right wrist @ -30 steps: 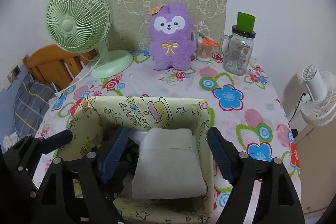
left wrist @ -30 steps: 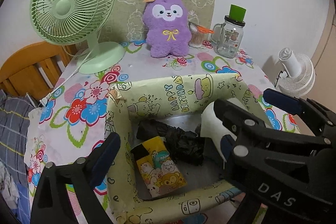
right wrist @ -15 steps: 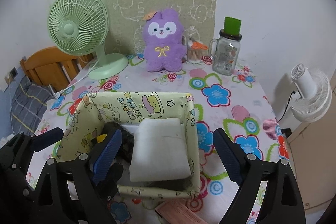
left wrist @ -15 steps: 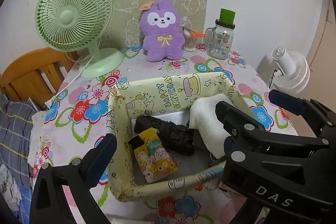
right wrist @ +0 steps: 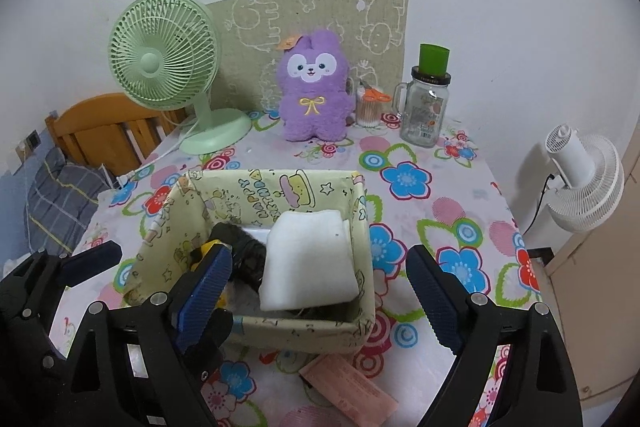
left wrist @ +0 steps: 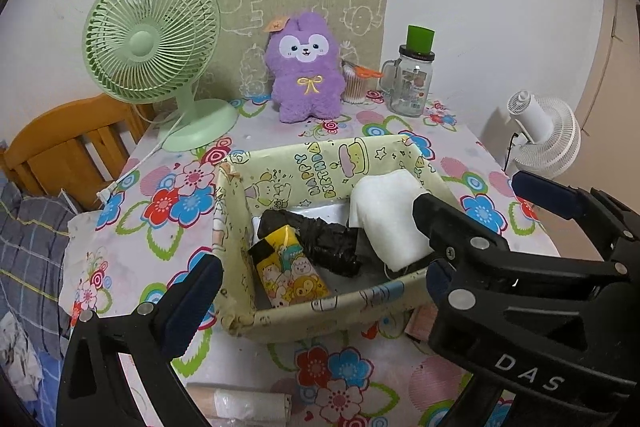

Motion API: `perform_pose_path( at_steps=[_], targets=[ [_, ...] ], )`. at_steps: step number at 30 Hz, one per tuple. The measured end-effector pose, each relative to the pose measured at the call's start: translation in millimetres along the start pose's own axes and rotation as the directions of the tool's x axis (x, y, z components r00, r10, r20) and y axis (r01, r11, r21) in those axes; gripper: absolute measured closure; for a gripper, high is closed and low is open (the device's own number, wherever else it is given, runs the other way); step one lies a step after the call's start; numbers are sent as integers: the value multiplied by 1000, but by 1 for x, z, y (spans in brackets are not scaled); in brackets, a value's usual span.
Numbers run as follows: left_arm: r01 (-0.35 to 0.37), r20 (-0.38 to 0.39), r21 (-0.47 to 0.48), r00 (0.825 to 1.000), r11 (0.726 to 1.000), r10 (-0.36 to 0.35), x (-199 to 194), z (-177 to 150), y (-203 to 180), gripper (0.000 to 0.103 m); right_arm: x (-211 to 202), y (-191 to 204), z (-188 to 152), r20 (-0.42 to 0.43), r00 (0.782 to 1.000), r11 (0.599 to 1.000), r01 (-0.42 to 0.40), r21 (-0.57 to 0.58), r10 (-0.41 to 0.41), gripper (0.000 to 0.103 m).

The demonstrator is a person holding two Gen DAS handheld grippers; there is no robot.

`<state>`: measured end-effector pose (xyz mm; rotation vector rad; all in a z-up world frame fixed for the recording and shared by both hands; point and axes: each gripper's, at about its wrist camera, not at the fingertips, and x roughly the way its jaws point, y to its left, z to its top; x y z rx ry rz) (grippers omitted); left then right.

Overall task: Organize soft objects
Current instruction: 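Withdraw both tools from the box toward the remaining items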

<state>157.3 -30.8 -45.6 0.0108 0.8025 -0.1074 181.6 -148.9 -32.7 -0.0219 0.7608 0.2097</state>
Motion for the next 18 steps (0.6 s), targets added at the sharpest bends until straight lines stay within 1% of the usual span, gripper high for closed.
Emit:
perform_pose_path(
  at_steps=[9, 18],
  targets=[
    [-1, 18, 1, 1000, 1000, 1, -16, -11, 0, 0, -19, 4, -10, 29, 1000, 1000, -8, -10, 9, 12],
    [-8, 22, -1, 1000, 1000, 8, -28, -25, 4, 0, -31, 8, -24, 35, 999, 1000, -18, -9, 18, 12]
  ],
)
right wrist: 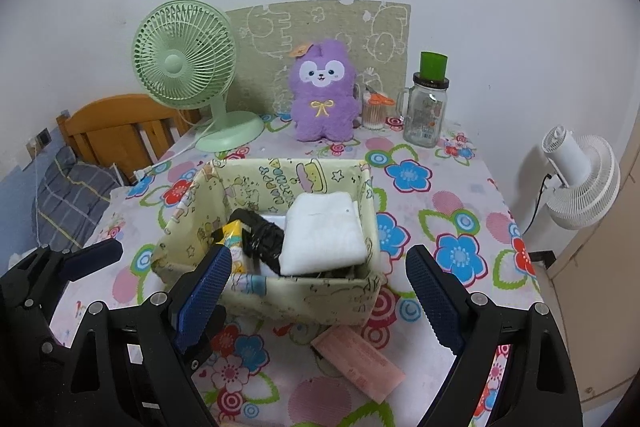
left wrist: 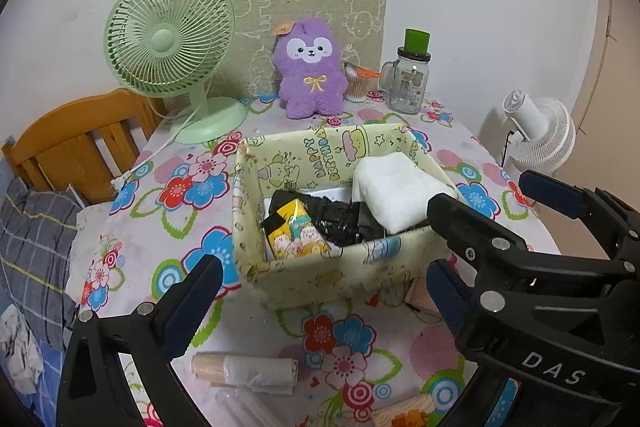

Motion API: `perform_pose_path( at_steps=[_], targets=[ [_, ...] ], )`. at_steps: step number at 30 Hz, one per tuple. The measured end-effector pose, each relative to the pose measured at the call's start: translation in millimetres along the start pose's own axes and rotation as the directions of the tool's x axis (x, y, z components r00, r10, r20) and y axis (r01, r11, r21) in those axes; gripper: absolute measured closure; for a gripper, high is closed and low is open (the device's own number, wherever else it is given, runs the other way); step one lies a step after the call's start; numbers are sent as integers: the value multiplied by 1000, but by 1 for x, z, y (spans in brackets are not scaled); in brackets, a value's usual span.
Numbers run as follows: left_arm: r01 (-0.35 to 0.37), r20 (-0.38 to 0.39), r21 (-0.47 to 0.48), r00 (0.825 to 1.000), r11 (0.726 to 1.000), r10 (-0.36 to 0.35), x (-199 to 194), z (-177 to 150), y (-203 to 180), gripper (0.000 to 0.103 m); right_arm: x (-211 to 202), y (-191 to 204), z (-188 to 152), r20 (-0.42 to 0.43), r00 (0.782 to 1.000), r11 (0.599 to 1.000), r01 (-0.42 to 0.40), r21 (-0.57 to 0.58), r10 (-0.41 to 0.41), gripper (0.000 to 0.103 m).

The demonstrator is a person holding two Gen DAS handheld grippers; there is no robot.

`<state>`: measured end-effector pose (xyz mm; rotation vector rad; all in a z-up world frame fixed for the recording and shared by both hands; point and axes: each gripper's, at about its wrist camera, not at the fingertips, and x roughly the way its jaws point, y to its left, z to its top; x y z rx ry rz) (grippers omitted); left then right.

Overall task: Organize soft objects
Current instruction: 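Withdraw both tools from the box toward the remaining items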

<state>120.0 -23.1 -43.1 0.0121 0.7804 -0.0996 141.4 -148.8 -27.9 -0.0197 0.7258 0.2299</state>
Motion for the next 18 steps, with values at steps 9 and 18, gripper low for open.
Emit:
perform_pose_path(
  at_steps=[9, 18],
  targets=[
    [-7, -12, 0, 1000, 1000, 7, -6, -22, 3, 1, -9, 6, -23, -3, 1000, 1000, -17, 6, 17, 12],
    [-4, -21, 2, 1000, 1000, 4, -12, -47, 6, 1, -16, 14, -49, -16, 1000, 1000, -18, 21, 18, 12]
  ],
)
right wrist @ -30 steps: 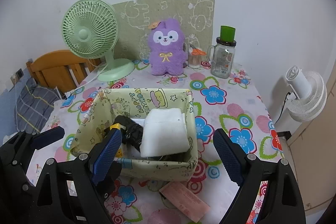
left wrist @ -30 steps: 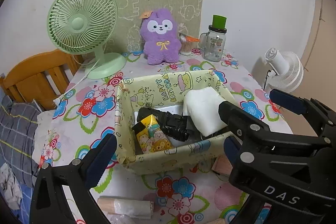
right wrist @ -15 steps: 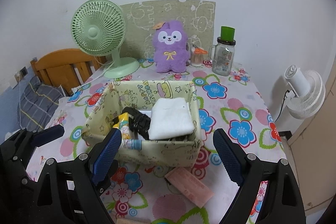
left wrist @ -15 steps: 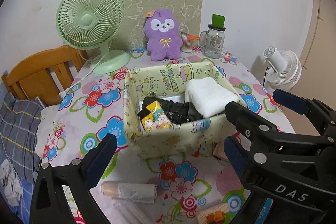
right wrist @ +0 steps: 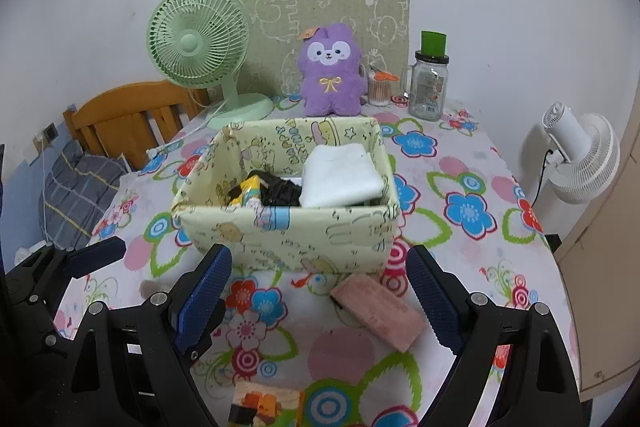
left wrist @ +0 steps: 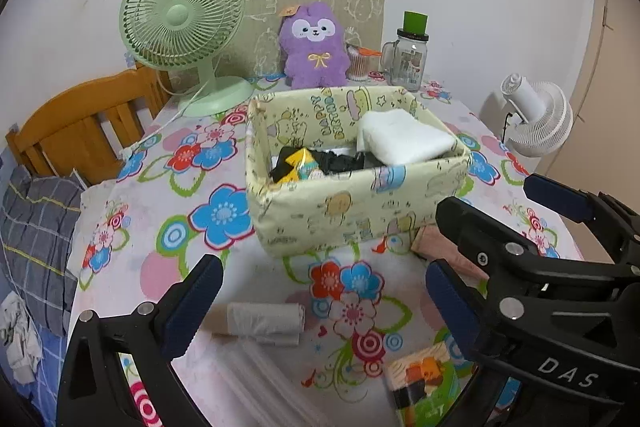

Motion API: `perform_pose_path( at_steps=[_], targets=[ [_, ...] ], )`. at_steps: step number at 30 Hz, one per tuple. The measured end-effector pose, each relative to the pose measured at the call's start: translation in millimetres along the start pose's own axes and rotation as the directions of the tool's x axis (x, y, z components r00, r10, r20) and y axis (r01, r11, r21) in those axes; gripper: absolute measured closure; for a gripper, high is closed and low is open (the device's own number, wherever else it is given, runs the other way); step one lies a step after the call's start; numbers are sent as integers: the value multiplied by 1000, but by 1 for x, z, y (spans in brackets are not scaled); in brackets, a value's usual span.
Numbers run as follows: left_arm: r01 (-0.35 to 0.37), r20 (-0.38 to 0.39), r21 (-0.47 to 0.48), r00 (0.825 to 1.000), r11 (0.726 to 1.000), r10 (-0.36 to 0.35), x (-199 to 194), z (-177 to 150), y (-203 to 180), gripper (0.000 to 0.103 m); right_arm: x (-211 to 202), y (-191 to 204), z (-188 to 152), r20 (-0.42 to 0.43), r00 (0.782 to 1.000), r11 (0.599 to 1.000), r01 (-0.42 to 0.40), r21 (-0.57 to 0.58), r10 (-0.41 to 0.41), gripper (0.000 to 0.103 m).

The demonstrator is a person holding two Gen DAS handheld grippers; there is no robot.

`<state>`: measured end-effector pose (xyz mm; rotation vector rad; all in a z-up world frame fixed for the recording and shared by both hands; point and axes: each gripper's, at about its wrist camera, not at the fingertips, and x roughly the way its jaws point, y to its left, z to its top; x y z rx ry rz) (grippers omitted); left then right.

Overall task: Organize soft objects
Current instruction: 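Withdraw both tools from the box toward the remaining items, then grasp the clear plastic tube with the left tool while the right tool grasps the green tissue pack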

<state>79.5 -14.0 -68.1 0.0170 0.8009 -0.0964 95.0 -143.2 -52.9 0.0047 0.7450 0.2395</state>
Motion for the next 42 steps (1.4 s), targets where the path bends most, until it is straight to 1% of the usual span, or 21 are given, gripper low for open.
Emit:
perform_pose_path(
  at_steps=[16, 28, 35, 37, 39, 42],
  targets=[
    [-2, -37, -22, 999, 1000, 1, 0, -46, 4, 2, -7, 11, -46, -34, 999, 1000, 7, 12, -7, 12],
    [-36, -52, -44, 998, 998, 34, 2, -70, 15, 3, -2, 20, -68, -70, 997, 999, 14, 34, -11, 12],
    [-53, -74, -56, 996, 997, 49, 10, -83, 23, 6, 5, 28, -79, -96, 995, 999, 31, 27, -28, 12],
    [-57, -86, -63, 995, 996, 51, 13, -87, 26, 9, 5, 30, -81, -99, 995, 999, 35, 22, -33, 12],
    [-55, -97, -70, 994, 996, 48, 16, -90, 28, 16, 6, 31, -84, -104, 994, 999, 40, 23, -38, 12],
    [-49, -118, -77, 992, 996, 40, 20, -93, 32, 20, 11, 32, -88, -120, 992, 998, 47, 33, -42, 12]
  ],
)
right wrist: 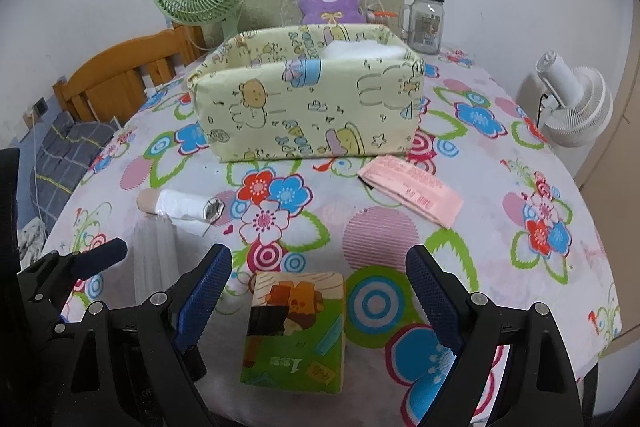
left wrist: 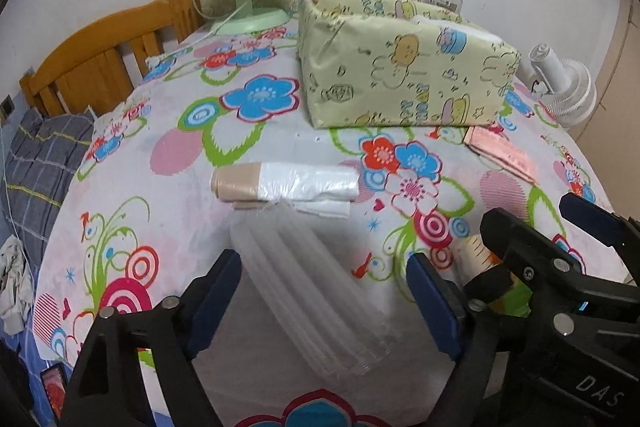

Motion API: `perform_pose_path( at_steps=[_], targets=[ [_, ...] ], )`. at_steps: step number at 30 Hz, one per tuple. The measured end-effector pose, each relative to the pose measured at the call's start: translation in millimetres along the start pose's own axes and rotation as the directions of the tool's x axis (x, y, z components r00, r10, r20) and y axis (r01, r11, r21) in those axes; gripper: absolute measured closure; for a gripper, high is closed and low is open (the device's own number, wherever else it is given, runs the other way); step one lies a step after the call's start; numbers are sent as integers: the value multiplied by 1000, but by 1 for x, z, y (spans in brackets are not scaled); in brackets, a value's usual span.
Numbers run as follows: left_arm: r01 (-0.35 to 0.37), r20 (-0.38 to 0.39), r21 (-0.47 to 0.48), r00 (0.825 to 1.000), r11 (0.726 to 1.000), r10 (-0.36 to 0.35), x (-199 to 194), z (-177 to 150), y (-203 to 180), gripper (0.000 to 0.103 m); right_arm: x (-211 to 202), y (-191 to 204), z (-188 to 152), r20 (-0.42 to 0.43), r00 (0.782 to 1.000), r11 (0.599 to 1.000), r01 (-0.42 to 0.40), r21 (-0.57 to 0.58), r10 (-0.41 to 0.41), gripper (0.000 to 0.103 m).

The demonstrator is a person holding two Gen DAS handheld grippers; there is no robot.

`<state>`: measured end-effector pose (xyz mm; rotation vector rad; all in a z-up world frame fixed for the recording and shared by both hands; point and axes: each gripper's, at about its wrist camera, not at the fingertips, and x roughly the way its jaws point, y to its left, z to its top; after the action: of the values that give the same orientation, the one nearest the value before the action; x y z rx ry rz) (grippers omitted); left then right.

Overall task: Organize soft objects
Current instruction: 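Grasp the clear plastic tube with the left tool while the right tool grasps the green tissue pack, then carry the clear tube and green tissue pack up over the fabric box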

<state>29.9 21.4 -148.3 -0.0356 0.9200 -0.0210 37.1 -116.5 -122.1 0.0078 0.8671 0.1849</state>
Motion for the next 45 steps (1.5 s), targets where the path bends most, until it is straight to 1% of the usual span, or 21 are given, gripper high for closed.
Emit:
perform_pose_path(
  at_steps=[4, 6, 11, 16, 18, 20, 21, 23, 24, 25, 29, 31, 32, 34, 36, 39, 41, 45],
  targets=[
    [0, -20, 3, 1000, 1000, 0, 6, -6, 3, 23, 6, 3, -6, -25, 1000, 1000, 14, 3, -14, 12],
    [-1, -25, 6, 1000, 1000, 1, 8, -10, 3, 27, 9, 4, -8, -34, 999, 1000, 20, -1, -20, 12],
    [-17, -6, 23, 1000, 1000, 17, 6, -15, 3, 34, 14, 6, -14, -61, 998, 1000, 22, 9, -21, 12],
    [-6, 12, 27, 1000, 1000, 6, 5, -16, 3, 42, 22, 1, -17, -86, 996, 999, 15, 52, -11, 12],
    [2, 14, 33, 1000, 999, -2, 5, -16, 2, 45, 24, 1, -18, -82, 996, 998, 28, 61, -23, 14],
    [5, 18, 37, 1000, 999, -6, 4, -16, 2, 47, 26, 1, -18, -89, 996, 998, 8, 69, -2, 22],
    [7, 19, 38, 1000, 999, -7, 4, -16, 1, 48, 27, 2, -19, -93, 996, 997, 0, 74, 7, 24],
    [9, 19, 41, 1000, 999, -9, 4, -16, 0, 48, 27, 4, -18, -88, 996, 998, -1, 70, 8, 35],
    [8, 19, 43, 1000, 999, -9, 4, -16, 0, 48, 27, 5, -18, -88, 996, 998, -3, 68, 9, 37],
    [7, 17, 48, 1000, 999, -8, 4, -15, 0, 48, 28, 7, -18, -90, 996, 998, -14, 66, 20, 41],
    [10, 15, 49, 1000, 999, -10, 5, -15, 1, 47, 29, 10, -16, -86, 996, 998, -16, 59, 21, 46],
    [11, 15, 44, 1000, 999, -11, 5, -14, 1, 47, 30, 10, -15, -85, 996, 998, -9, 59, 14, 46],
    [12, 15, 43, 1000, 999, -13, 6, -13, 1, 48, 30, 10, -14, -86, 996, 998, -8, 59, 13, 46],
    [20, 16, 41, 1000, 999, -21, 7, -11, 1, 56, 30, 10, -13, -87, 996, 998, -11, 61, 16, 46],
    [28, 16, 41, 999, 999, -29, 7, -10, 0, 67, 29, 9, -11, -85, 996, 998, -19, 62, 25, 46],
    [53, 12, 30, 998, 998, -54, 7, -8, -3, 80, 27, 9, -9, -81, 996, 998, -20, 63, 25, 46],
    [67, 8, 32, 998, 997, -67, 7, -6, -5, 85, 28, 7, -7, -85, 996, 997, -24, 69, 30, 46],
    [88, 7, 42, 996, 995, -88, 6, -1, -10, 87, 26, 3, -4, -83, 996, 997, -24, 80, 31, 46]
  ],
)
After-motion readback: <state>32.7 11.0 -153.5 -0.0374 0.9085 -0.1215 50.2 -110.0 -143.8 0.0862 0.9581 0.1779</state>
